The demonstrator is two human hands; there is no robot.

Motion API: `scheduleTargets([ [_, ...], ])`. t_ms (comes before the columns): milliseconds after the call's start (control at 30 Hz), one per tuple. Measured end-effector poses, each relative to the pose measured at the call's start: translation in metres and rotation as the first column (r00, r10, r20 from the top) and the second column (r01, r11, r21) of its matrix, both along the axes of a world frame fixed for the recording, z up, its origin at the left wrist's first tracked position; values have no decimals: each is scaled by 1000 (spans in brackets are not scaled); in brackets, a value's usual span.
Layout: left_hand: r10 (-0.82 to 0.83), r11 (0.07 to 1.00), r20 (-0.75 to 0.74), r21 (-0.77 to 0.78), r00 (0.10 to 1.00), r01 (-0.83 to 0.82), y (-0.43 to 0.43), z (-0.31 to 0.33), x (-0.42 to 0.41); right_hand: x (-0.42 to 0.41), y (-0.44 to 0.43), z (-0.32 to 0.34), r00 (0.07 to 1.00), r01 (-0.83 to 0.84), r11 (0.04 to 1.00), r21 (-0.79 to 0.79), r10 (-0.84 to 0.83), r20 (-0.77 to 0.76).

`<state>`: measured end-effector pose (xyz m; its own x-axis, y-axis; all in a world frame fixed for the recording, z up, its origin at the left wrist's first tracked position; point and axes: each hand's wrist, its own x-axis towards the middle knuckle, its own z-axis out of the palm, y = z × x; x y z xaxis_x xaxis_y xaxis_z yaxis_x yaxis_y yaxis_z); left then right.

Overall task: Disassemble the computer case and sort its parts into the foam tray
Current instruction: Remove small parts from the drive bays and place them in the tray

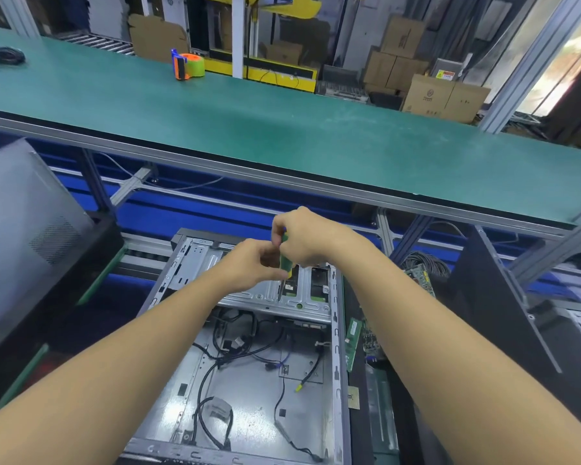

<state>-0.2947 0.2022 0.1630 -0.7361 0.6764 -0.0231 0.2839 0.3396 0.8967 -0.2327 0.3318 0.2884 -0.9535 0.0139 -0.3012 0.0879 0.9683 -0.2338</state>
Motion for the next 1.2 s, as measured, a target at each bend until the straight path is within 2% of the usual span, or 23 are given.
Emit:
scheduleTargets([
  [67,51,997,-112,-61,992,-58,5,-1,1,2,0,-2,1000,4,1000,19,-4,0],
  [167,66,992,-180,-92,981,-83,15,-4,5,4,-1,-6,989,144,989,37,-143,-24],
  [267,58,994,-127,-81,990,-68,19,-7,8,1,2,-12,975,209,975,78,-202,-87],
  [333,13,1000,-48,-26,999,-14,16,-8,9,1,6,-11,981,164,983,85,-153,-116],
  [433,-66,992,77,111,995,57,6,-5,10,1,10,-7,997,55,998,26,-54,-57],
  [533,-70,988,91,142,993,57,4,-3,8,1,11,-3,1000,-12,999,-45,12,-15],
  [633,-5,999,-19,47,1000,6,8,-3,6,3,10,-6,999,28,998,-59,-27,22],
  [733,80,989,-109,-118,991,-92,15,-7,7,4,6,-10,989,149,988,50,-148,-10],
  [800,88,984,-107,-143,990,-103,18,-9,11,3,3,-13,989,144,986,78,-142,-30],
  [967,-37,989,108,149,993,21,6,-4,17,2,4,-9,1000,11,1000,22,-11,-7],
  [1033,-34,984,150,176,988,7,3,-3,15,2,3,-6,1000,-21,1000,-18,21,18],
  [1100,-2,989,110,149,994,-15,3,0,14,3,3,-7,998,-28,999,-44,30,51],
  [1200,49,999,-67,23,997,-47,9,-1,11,5,1,-11,998,40,999,-22,-39,50],
])
